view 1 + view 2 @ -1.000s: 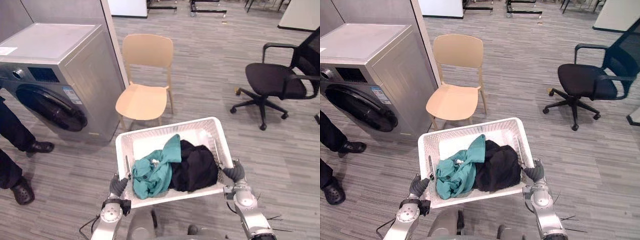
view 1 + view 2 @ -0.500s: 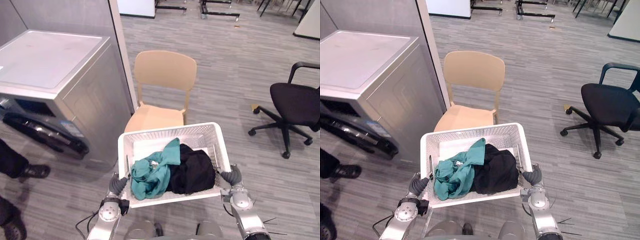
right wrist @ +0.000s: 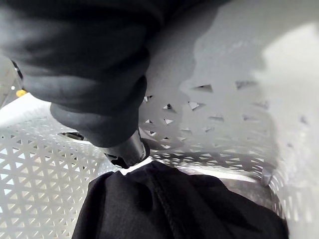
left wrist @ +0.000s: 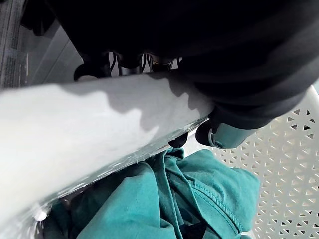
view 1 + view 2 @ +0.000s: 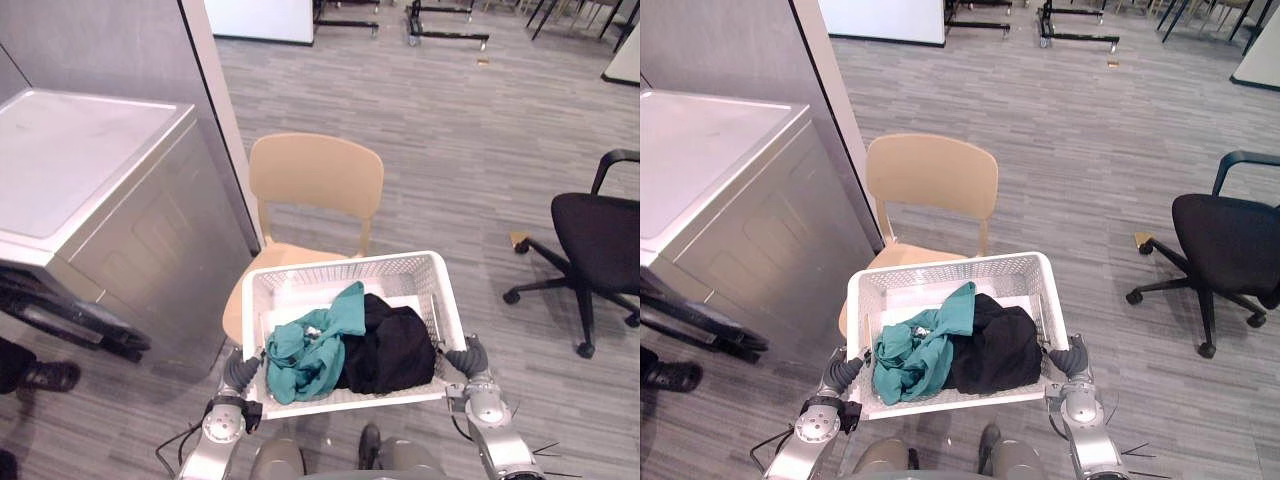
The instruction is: Pick up the laundry basket with both hands and put the clothes into the washing machine.
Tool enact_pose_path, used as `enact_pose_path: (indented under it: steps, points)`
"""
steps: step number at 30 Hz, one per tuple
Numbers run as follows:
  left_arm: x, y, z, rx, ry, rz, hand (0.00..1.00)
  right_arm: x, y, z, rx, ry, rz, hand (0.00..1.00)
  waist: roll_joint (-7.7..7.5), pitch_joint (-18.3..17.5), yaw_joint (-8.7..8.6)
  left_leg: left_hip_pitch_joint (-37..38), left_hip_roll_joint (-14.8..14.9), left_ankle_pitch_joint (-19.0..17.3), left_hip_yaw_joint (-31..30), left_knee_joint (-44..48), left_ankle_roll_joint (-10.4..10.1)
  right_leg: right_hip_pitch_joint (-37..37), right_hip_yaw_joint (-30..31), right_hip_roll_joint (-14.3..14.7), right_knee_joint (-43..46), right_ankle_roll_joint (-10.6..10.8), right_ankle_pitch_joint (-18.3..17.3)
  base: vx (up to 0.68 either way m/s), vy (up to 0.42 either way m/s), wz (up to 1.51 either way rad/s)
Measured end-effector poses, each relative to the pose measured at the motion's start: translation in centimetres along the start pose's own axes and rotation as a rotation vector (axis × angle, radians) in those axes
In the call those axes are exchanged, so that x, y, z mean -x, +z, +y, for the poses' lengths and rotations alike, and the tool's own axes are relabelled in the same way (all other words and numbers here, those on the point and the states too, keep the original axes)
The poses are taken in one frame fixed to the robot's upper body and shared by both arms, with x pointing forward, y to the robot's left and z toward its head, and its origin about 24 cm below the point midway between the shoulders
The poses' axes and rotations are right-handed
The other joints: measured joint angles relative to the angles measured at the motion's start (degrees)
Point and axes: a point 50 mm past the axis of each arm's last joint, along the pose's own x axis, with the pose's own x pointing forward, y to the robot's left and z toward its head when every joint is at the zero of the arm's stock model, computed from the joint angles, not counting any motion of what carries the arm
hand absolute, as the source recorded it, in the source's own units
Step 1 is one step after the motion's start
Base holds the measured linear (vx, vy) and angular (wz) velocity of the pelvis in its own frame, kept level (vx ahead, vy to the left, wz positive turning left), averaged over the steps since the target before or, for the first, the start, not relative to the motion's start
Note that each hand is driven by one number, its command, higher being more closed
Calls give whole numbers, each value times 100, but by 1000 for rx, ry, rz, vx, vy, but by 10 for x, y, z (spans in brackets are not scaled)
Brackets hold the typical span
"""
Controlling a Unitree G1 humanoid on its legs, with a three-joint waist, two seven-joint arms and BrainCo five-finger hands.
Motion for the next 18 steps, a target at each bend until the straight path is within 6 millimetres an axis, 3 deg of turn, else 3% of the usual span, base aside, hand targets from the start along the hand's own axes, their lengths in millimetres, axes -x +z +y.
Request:
enact_pose_path:
  steps: [3, 4, 5, 8, 10, 12, 14, 16, 18]
  points:
    - [-3, 1, 0, -2, 2, -2, 100, -1, -1, 0, -2, 0, 5, 100, -3, -8, 2, -84, -21, 133, -53, -1544, -76, 208, 66, -202, -309, 189, 119, 207, 139, -7]
    - [-5, -2, -2, -4, -2, 16, 100, -2, -4, 0, 6, 1, 18, 100, 84, -48, -6, -49, -10, 729, -76, -2211, -13, 255, 61, -232, -370, 290, 129, 216, 238, -4]
    - [-6, -5, -7, 4, -10, 36, 100, -4, -8, 0, 15, 5, 42, 100, 159, -56, -1, -27, -7, 1575, -130, -2375, -208, 364, 54, -246, -460, 458, 114, 214, 243, 5]
    - [-10, -11, -3, -23, -1, 62, 100, -7, -13, 8, 13, 23, 76, 100, -30, -31, -1, 7, -435, 1590, -167, -2401, -93, 546, -73, -610, -644, 607, 169, 159, 241, 29]
    - [-10, -12, 1, -30, 13, 64, 100, -12, -10, 13, 22, 42, 76, 100, -20, 11, 36, 6, -597, 1612, -178, -2398, -60, 606, -145, -766, -678, 634, 185, 47, 180, 28]
    - [-15, -6, 6, -30, 42, 46, 100, -24, 5, 19, 41, 63, 40, 100, 79, 238, 45, -53, -658, 1612, -238, -2321, -58, 531, -195, -845, -475, 674, 156, -65, 95, 25]
    - [-26, 12, 11, -35, 58, -12, 100, -41, 29, 19, 45, 59, -20, 100, 208, 519, 95, -412, -661, 1612, -332, -2175, -54, 117, -233, -887, -65, 775, 23, -185, 39, 25]
    - [-45, 47, 18, -30, 105, -112, 100, -64, 67, 14, 38, 41, -103, 100, 275, 952, 159, -1046, -715, 1746, -397, -2164, 111, -729, -314, -986, 632, 789, -186, -272, 35, 34]
    - [-59, 68, 27, -21, 143, -150, 100, -76, 94, 11, 44, 30, -157, 100, 261, 1236, 163, -1478, -736, 1824, -397, -2215, 44, -1294, -327, -1101, 1026, 735, -322, -265, -8, 35]
